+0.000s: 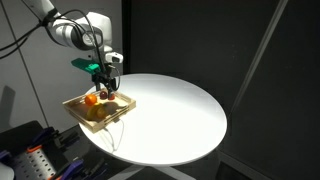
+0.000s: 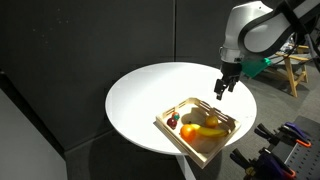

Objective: Pick up the yellow lemon toy from the tray and put it on the table, pick up the red strawberry toy from the table and put it in the tray

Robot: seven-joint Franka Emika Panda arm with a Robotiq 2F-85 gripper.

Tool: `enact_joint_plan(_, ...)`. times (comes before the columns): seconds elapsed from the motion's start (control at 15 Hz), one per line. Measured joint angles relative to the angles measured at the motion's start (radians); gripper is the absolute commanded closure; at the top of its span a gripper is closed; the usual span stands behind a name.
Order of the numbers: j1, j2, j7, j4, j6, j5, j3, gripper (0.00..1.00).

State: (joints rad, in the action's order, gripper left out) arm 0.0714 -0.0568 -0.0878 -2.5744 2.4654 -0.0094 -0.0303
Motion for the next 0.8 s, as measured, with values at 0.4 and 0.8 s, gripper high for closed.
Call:
enact_joint_plan(0.4,-0.001,-0.064,0.000,-0.026,-0.009,0.000,0.000,0.00)
enact_joint_plan(0.8,-0.006,-0.127,0.001,-0.040,-0.094,0.000,0.000,0.00)
